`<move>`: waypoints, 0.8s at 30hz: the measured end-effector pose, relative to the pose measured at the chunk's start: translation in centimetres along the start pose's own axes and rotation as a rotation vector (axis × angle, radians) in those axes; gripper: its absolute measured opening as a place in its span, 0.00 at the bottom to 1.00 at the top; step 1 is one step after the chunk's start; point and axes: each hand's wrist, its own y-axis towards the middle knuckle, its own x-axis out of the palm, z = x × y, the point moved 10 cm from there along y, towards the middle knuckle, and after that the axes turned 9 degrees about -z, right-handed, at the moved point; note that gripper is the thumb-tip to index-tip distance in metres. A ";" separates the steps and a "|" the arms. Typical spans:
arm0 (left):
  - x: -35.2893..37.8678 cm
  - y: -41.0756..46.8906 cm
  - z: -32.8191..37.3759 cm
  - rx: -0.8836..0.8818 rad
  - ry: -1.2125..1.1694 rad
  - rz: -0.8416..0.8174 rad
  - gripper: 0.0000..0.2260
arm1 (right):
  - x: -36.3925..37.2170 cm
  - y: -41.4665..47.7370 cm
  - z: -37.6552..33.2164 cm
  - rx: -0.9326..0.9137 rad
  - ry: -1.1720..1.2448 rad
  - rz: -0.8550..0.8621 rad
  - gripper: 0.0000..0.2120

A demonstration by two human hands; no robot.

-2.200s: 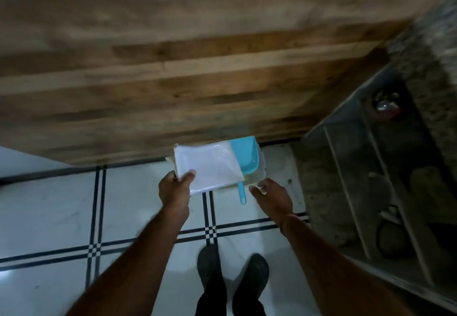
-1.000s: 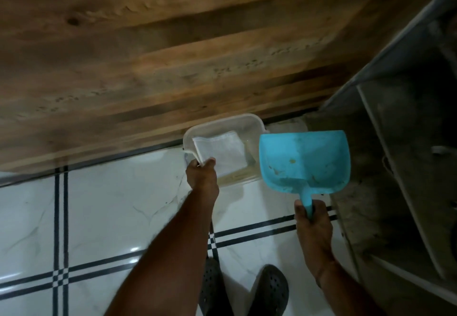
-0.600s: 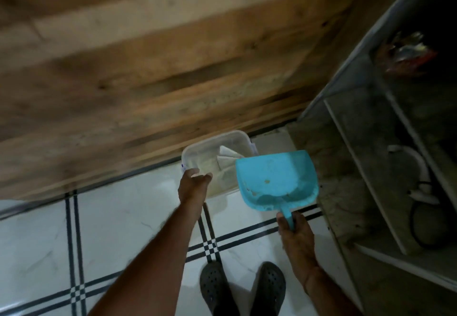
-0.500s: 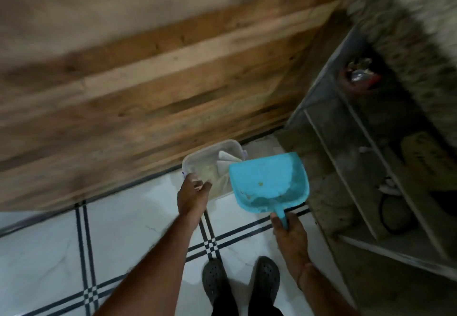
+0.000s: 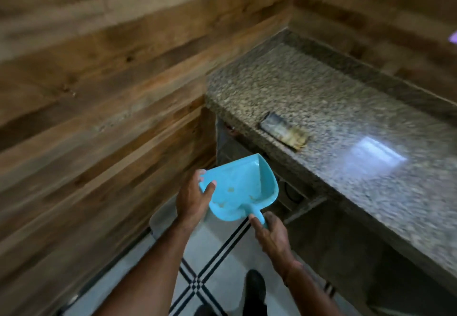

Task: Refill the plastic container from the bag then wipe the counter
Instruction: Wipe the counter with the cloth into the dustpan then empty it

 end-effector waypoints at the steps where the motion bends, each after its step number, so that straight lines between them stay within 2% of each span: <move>1: 0.2 0.2 1.7 0.037 -0.005 -0.011 0.27 | -1.0 -0.8 -0.7 -0.020 0.011 0.037 0.15; 4: 1.1 1.3 6.7 0.124 0.014 -0.030 0.29 | -4.0 -2.6 -2.1 -0.051 0.063 0.116 0.15; 10: 4.4 3.6 16.2 0.240 0.116 -0.034 0.20 | -12.8 -4.6 -0.9 -0.037 0.163 0.361 0.17; 16: 9.7 7.7 21.2 0.238 0.131 -0.103 0.23 | -22.9 -3.1 -0.4 0.008 0.196 0.588 0.17; 19: 11.9 9.0 22.7 0.265 0.183 -0.129 0.23 | -25.6 -1.5 -0.8 0.018 0.198 0.624 0.18; 24: 14.5 13.6 24.2 0.292 0.432 -0.155 0.25 | -28.2 0.2 -2.2 0.004 0.220 0.647 0.20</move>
